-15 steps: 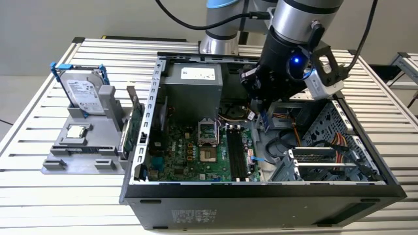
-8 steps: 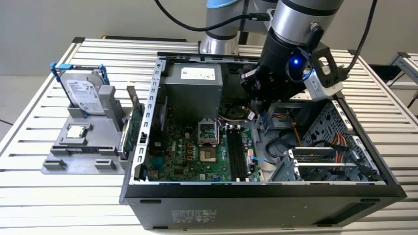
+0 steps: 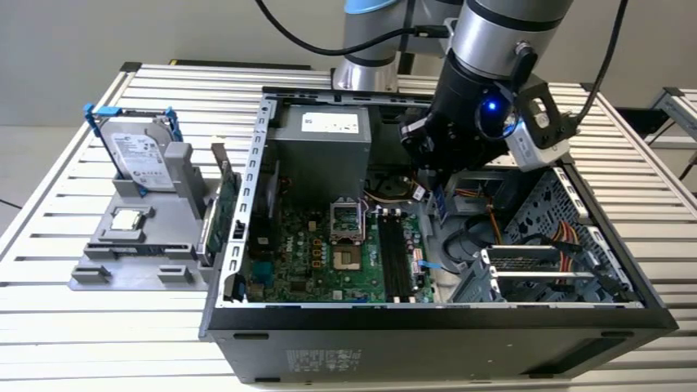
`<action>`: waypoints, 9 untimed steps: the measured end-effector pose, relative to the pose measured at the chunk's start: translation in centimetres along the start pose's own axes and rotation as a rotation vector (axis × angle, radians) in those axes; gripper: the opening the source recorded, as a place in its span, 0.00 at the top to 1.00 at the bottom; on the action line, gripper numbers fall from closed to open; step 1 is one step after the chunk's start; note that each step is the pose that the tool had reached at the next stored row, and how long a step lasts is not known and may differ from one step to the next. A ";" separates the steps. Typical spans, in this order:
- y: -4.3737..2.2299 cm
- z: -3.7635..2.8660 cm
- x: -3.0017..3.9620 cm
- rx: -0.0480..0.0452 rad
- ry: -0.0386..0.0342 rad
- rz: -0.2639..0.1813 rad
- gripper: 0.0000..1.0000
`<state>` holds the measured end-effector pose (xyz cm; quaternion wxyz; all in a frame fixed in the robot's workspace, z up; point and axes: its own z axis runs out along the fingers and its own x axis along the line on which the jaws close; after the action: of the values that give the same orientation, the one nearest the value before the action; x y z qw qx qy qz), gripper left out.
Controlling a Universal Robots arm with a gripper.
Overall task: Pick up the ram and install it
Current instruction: 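Insert the ram into the slot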
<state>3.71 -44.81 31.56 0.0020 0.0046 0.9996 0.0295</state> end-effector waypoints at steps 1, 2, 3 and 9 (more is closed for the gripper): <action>0.00 0.03 0.00 0.0003 0.0000 0.000 1.00; 0.00 0.07 0.00 0.0007 0.0000 0.000 1.00; -0.01 0.10 0.00 0.0011 0.0000 0.000 1.00; -0.02 0.28 0.00 0.0030 0.0000 0.000 1.00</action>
<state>3.71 -44.81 31.28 0.0020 0.0046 0.9996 0.0281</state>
